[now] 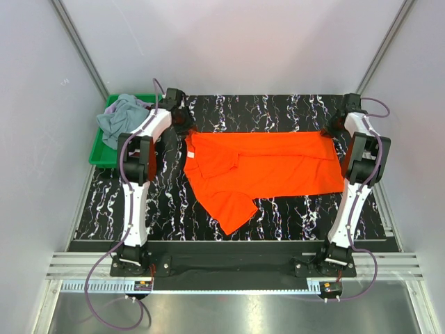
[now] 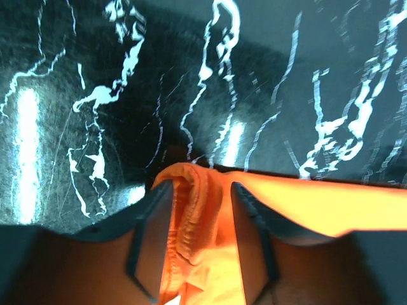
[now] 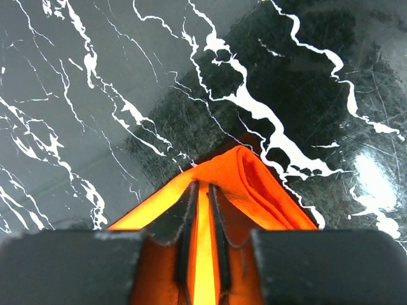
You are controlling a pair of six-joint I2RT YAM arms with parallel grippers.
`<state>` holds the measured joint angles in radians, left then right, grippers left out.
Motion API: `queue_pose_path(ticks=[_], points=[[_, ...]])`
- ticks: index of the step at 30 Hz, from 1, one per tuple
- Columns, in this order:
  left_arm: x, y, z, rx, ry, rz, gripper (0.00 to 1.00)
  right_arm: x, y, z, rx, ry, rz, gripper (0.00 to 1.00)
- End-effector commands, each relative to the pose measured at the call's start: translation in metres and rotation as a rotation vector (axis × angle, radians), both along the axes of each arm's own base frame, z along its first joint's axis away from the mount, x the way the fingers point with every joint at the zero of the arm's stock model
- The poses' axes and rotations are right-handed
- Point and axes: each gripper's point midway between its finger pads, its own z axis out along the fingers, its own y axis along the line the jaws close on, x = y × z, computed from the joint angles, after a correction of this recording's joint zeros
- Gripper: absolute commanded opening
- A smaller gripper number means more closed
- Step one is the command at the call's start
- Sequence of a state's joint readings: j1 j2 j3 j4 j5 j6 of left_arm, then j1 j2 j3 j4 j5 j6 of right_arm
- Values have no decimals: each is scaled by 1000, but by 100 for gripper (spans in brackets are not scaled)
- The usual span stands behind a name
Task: Fold and stack the t-shirts
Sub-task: Fold the tshirt
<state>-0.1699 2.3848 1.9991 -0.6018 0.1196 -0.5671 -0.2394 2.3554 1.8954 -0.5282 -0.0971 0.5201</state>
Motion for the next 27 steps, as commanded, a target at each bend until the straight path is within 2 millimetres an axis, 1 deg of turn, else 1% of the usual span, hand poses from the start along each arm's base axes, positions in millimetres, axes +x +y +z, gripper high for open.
queue_pose_path(ticks=[1,2,3,4,5,6,7,8,9,10,11,12,13,14,15,16,17,18,19,20,21,22,23,24,25,26,27], points=[[22,-2,52,-36,-132,-19,48,4,-8,12,-1,-29,-16,22],[19,-5,59,-40,-148,-46,50,7,-6,19,11,-52,-14,25],[17,-10,81,-52,-188,-69,51,8,0,27,39,-72,2,28],[11,-10,84,-40,-186,-78,53,8,2,33,49,-83,3,31],[3,-11,90,-12,-183,-96,56,7,3,47,51,-99,2,37],[-4,-9,111,13,-213,-98,58,6,3,52,51,-102,-5,39],[-9,-1,117,66,-215,-75,59,4,2,69,41,-121,-12,43],[-23,2,113,100,-180,-81,60,-3,2,72,35,-99,-22,48],[-33,6,130,123,-204,-67,61,-7,-3,78,14,-90,-50,50],[-41,6,136,130,-209,-74,61,-13,-4,92,1,-99,-67,54],[-60,2,123,140,-168,-98,61,-23,-5,95,0,-74,-89,56],[-70,11,144,179,-210,-67,62,-29,-7,99,-7,-62,-116,62],[-81,10,148,192,-213,-74,62,-38,-6,107,-8,-56,-129,66],[-97,1,147,217,-207,-112,62,-51,-4,107,-4,-15,-140,70],[-116,6,154,268,-217,-106,62,-64,-4,102,-12,25,-156,75],[-130,1,155,290,-221,-146,62,-75,-5,111,-26,30,-168,76],[-149,-20,158,288,-233,-212,62,-90,-4,109,-33,70,-176,77],[-173,-26,158,275,-236,-248,62,-100,-5,108,-44,86,-193,77],[-188,-37,159,252,-248,-276,61,-118,-1,107,-44,111,-200,77],[-208,-65,162,223,-288,-361,61,-130,1,106,-45,134,-205,77],[-229,-72,171,200,-326,-396,61,-140,3,105,-42,148,-214,77],[-250,-76,152,194,-286,-409,61,-155,7,105,-40,160,-215,77],[-274,-91,155,153,-314,-449,61,-164,9,106,-38,169,-222,77],[-292,-102,149,86,-295,-491,61,-179,12,96,-32,203,-221,77],[-314,-100,119,55,-217,-479,61,-187,15,105,-32,182,-225,77],[-329,-105,122,9,-236,-488,61,-191,19,104,-22,172,-217,77],[-338,-103,116,4,-229,-471,61,-205,23,93,-16,199,-215,77]])
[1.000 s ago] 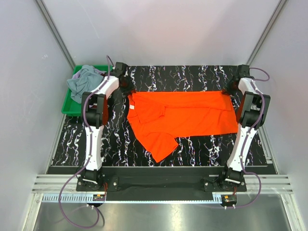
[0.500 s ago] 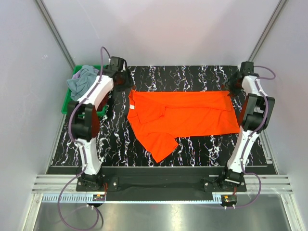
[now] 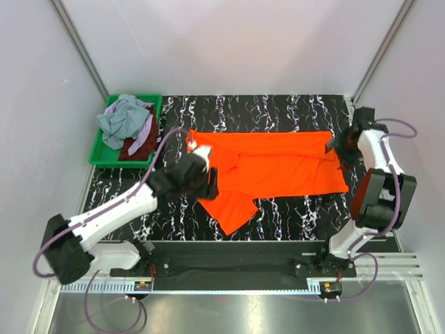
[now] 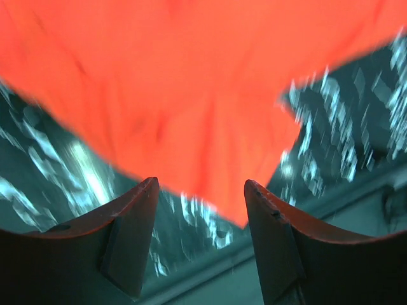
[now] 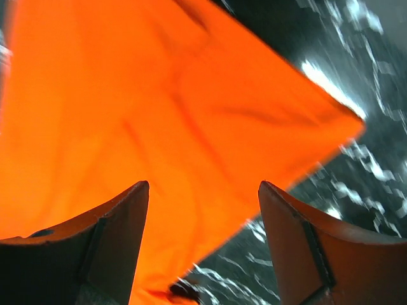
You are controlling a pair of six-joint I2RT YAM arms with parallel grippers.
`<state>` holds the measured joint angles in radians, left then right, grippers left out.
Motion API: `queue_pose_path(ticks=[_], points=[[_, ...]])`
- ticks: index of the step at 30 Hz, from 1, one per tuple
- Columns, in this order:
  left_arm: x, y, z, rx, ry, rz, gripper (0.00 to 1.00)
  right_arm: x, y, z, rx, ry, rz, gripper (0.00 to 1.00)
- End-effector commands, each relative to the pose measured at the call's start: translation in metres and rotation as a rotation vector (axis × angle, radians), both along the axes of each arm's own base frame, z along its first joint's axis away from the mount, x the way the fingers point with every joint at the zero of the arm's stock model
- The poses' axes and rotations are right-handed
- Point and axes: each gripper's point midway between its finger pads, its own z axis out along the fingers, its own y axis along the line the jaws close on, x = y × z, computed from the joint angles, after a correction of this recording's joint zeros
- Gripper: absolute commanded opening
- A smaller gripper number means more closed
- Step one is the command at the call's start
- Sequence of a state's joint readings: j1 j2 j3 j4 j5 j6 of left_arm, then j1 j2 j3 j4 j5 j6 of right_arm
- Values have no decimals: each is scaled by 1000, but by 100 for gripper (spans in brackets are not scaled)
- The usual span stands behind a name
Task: Fold and stack the t-shirts
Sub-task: Fold the tshirt
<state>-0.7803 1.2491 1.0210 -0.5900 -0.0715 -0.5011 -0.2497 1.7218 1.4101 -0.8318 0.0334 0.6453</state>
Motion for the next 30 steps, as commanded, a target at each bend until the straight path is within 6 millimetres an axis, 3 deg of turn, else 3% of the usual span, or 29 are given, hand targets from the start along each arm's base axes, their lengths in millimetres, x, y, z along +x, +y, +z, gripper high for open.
queue_pose_path(ticks=[1,2,3,5,6,9,11,15,16,19,20,24,30], points=[[-38,6,-34,-71,89,80,62,-37,5,3,-8,15,-31,77],[-45,6,-30,-113,72,86,62,-40,7,0,-2,7,-31,77],[-54,7,-37,-128,89,85,63,-53,12,-13,15,37,-30,77],[-72,1,-51,-213,132,95,64,-59,16,-18,27,25,-32,76],[-77,-2,-54,-246,155,103,64,-69,18,-30,36,52,-41,76],[-88,-19,-53,-372,192,168,64,-79,19,-40,32,58,-58,75],[-98,-29,-51,-422,227,212,66,-80,20,-39,31,47,-69,75],[-107,-39,-66,-479,273,286,66,-84,20,-39,27,44,-71,75],[-109,-49,-58,-533,276,279,66,-83,20,-39,26,39,-70,75],[-108,-54,-57,-523,278,332,66,-84,21,-40,28,39,-62,75],[-109,-50,-68,-468,290,354,66,-83,21,-39,27,33,-58,75],[-111,-50,-81,-414,337,454,63,-81,20,-35,18,9,-51,75],[-120,-50,-108,-455,416,575,56,-77,19,-26,7,-25,-23,75]])
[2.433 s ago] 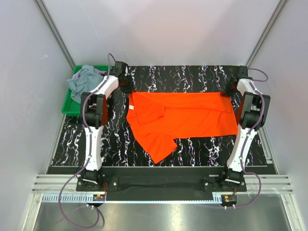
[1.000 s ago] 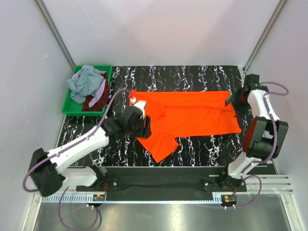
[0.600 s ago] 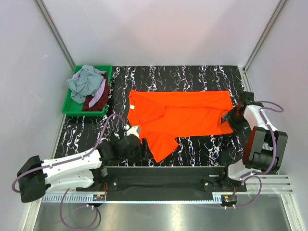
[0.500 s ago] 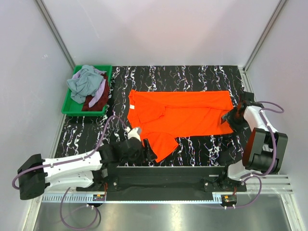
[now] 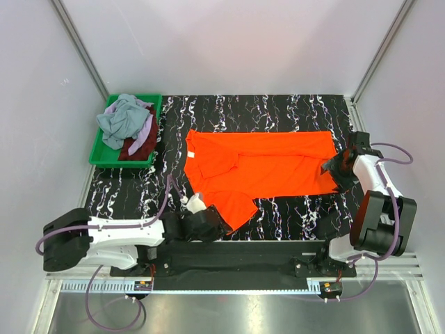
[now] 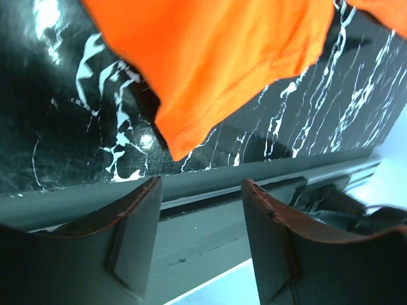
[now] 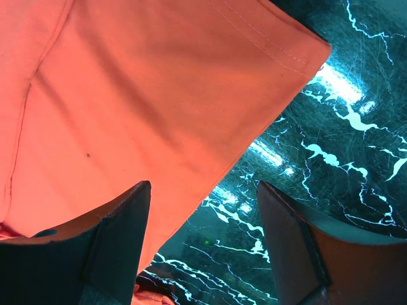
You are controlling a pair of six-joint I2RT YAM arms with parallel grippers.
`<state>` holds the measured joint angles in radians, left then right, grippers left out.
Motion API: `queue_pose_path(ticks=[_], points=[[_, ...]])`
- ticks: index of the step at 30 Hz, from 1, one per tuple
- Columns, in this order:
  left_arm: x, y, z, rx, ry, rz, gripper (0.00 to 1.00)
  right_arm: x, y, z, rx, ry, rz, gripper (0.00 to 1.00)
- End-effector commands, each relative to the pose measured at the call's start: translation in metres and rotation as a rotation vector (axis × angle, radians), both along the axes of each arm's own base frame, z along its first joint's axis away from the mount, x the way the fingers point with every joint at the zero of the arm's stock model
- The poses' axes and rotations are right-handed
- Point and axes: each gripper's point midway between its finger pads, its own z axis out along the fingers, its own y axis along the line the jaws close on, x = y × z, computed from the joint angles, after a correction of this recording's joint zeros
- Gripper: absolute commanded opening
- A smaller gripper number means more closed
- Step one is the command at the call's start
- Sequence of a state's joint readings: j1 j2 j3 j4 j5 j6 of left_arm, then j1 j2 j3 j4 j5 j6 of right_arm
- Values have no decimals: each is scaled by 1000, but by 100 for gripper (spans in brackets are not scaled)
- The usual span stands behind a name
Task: Fold and stack the t-shirts
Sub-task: Fold the tshirt
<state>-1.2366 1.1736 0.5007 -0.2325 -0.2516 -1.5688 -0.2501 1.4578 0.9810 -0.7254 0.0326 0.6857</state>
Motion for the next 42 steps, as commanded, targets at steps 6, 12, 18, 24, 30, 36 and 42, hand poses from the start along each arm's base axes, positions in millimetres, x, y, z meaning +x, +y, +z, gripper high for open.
queue_pose_path(ticks=[6,12,18,24,30,36,42], points=[[12,-9,-8,-119,5,185,54,8,-5,18,-37,-89,16,75],[12,-4,-26,-58,23,218,54,2,-7,17,-58,-79,25,75],[15,-3,-27,-76,16,244,44,-2,-7,19,-67,-98,19,74],[18,5,-27,-42,-4,260,24,-11,-4,5,-40,-50,-24,74],[28,3,-7,-96,-81,259,0,-20,-14,-2,-86,1,-66,76],[35,7,20,-152,-146,266,0,-31,-21,-6,-121,45,-119,77],[38,-5,37,-186,-165,241,0,-44,-31,-14,-169,105,-207,77]])
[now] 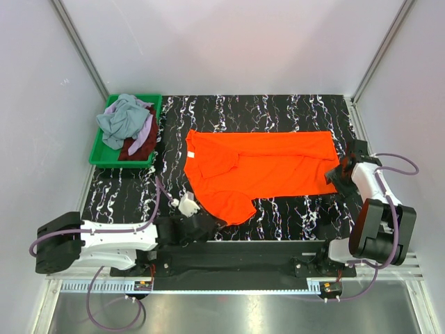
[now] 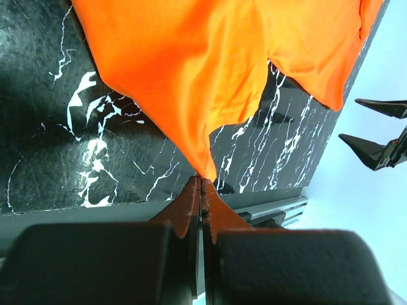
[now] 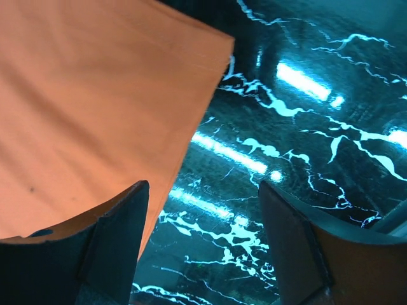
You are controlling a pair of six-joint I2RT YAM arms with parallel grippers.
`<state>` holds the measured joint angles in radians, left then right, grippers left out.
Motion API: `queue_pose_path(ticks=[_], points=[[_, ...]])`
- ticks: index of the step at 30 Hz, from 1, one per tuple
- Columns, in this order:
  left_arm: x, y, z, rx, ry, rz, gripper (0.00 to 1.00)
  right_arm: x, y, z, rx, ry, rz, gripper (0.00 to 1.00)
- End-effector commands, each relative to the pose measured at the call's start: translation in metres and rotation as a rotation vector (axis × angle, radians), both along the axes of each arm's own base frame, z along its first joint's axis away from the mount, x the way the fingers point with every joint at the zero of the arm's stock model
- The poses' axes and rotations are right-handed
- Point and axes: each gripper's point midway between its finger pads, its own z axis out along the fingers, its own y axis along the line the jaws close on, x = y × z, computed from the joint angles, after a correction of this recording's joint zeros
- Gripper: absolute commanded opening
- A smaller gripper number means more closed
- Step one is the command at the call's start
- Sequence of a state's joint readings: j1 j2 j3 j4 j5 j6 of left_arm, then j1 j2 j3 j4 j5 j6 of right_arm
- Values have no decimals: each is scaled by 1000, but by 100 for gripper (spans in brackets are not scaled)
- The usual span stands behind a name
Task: Fold and stack the t-shirts
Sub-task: Fold the tshirt
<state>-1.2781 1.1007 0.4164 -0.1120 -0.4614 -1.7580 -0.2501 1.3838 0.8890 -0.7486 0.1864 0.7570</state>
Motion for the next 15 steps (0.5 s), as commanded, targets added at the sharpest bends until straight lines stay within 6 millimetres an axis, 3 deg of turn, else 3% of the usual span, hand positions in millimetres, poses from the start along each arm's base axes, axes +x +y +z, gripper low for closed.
queue_pose_path(ticks=[1,10,15], points=[[13,-9,21,-24,-78,14,0,-11,-16,-5,-73,38,-115,78],[21,-7,34,-8,-114,2,0,-5,-51,-26,-91,121,-228,78],[27,-4,35,22,-111,-3,0,-2,-60,-36,-79,92,-275,76]])
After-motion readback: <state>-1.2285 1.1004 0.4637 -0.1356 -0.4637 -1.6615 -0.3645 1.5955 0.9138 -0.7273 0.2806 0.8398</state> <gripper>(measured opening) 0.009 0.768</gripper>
